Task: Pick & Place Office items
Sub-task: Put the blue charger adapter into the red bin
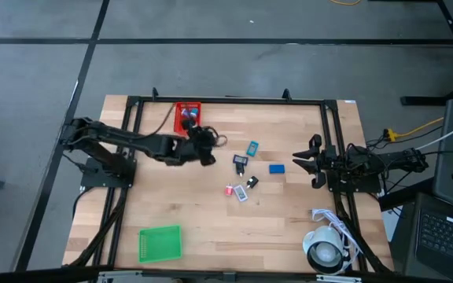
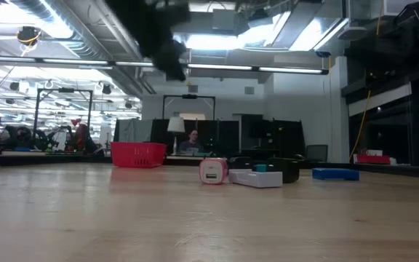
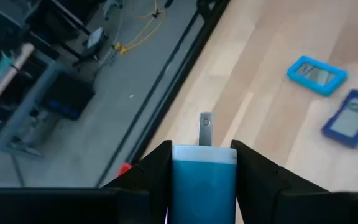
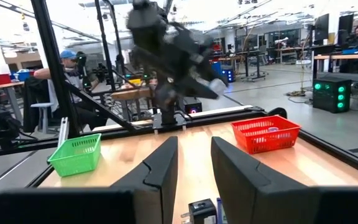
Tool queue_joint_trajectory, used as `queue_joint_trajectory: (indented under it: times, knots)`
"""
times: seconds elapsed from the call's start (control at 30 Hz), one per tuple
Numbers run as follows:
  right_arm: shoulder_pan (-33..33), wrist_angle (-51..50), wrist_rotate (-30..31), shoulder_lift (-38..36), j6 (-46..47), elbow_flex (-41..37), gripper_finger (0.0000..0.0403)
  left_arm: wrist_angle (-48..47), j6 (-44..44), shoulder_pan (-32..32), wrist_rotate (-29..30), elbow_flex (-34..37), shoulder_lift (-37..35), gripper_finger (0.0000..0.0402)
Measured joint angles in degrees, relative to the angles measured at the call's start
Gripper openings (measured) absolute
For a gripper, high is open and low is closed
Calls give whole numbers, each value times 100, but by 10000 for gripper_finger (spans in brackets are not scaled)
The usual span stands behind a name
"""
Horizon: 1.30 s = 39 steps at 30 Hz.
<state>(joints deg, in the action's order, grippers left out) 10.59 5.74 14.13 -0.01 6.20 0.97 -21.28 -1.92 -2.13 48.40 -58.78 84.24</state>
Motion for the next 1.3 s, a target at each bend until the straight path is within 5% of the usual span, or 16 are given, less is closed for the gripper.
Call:
queue_joint_trajectory:
  times: [0.23, 0.47, 0.7, 1.0, 1.3]
  knots:
    - [0, -24, -2, 0, 26, 0, 103, 2733, 251, 762, -712, 2077, -713, 132]
    - [-2, -25, 131, 0, 26, 0, 103, 3669, 221, 1415, -934, 3422, -1731, 132]
    - [0, -24, 149, 0, 24, 0, 103, 3631, 337, 2120, -1702, 3711, -2401, 132]
    - [0, -24, 149, 0, 24, 0, 103, 3656, 512, 3260, -2917, 3713, -2423, 132]
    - [0, -24, 149, 0, 22, 0, 103, 3661, 508, 3630, -3642, 3713, -2227, 132]
